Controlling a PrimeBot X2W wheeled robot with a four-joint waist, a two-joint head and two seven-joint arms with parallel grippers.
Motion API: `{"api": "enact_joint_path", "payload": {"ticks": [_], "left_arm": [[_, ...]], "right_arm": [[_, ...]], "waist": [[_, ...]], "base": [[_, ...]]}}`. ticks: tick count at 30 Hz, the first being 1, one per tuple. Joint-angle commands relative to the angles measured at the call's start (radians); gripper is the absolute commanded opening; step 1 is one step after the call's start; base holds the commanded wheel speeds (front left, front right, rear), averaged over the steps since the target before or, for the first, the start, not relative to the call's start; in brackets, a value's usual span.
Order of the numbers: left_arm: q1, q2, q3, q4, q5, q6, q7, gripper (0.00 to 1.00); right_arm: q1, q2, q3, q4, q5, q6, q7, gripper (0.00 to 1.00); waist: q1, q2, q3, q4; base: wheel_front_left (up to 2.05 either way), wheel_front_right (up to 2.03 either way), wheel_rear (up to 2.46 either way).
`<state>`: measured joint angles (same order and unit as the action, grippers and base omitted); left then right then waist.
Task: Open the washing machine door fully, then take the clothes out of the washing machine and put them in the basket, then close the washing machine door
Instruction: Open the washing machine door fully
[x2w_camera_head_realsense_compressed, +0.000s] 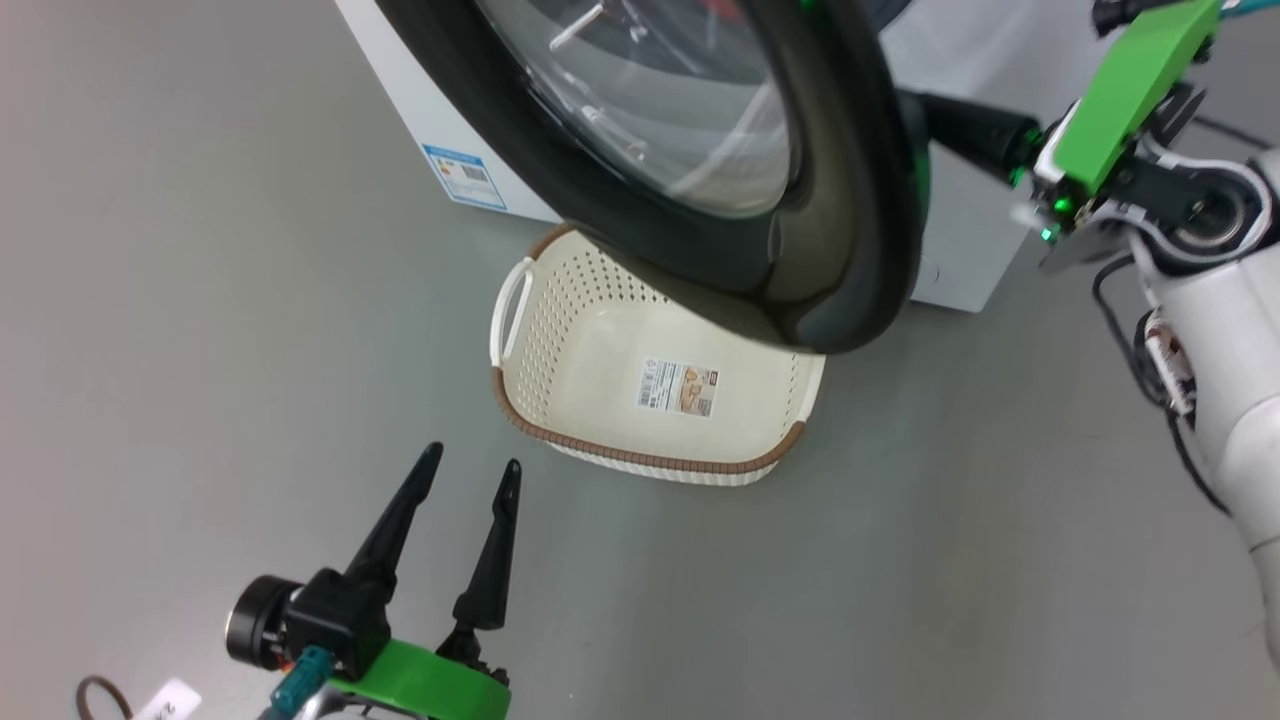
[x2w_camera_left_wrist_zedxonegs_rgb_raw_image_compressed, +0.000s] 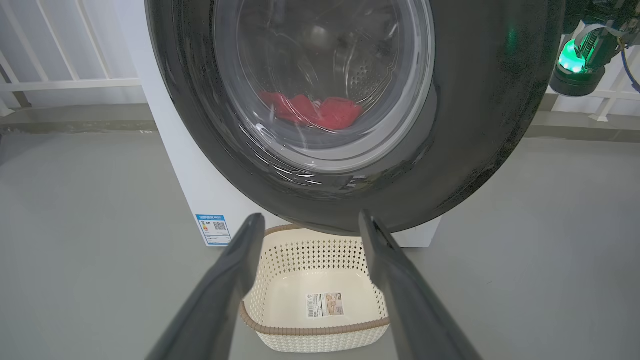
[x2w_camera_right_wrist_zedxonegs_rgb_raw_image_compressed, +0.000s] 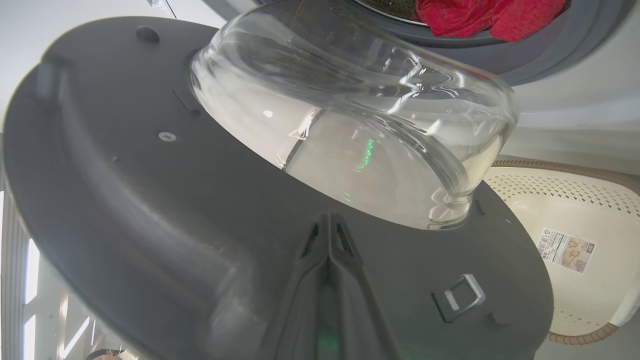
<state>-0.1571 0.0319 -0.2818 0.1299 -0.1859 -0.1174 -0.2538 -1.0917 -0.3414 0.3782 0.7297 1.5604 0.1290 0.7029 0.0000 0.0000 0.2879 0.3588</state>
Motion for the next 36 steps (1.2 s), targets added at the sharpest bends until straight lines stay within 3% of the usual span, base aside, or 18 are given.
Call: {"api": "enact_joint_path", "payload": {"ticks": [1,17,36], "left_arm": [[0.014,0.018,0.041,-0.019,0.014,0.003,-0.008,1.00],[0.068,0.018,0.053,-0.026,0.027,0.008,-0.008,1.00],[0.094,0.018,0.103,-0.008,0.026,0.018,-0.008,1.00]], "right_arm": [[0.049,0.032,0.019,-0.059,0.008,0.002,0.018,0.00],[0.218,0.097,0.065,-0.219,0.030,0.002,0.060,0.00],[0.303,0.185,0.134,-0.280,0.010,0.002,0.071,0.00]], "waist": [[0.0000,0.0000,-0.025,-0.002],[0.0000,0.0000,-0.095,0.032],[0.0000,0.0000,-0.135,0.114]], "base": [[0.00,0.00,0.00],[0.00,0.00,0.00],[0.00,0.00,0.00]]}}
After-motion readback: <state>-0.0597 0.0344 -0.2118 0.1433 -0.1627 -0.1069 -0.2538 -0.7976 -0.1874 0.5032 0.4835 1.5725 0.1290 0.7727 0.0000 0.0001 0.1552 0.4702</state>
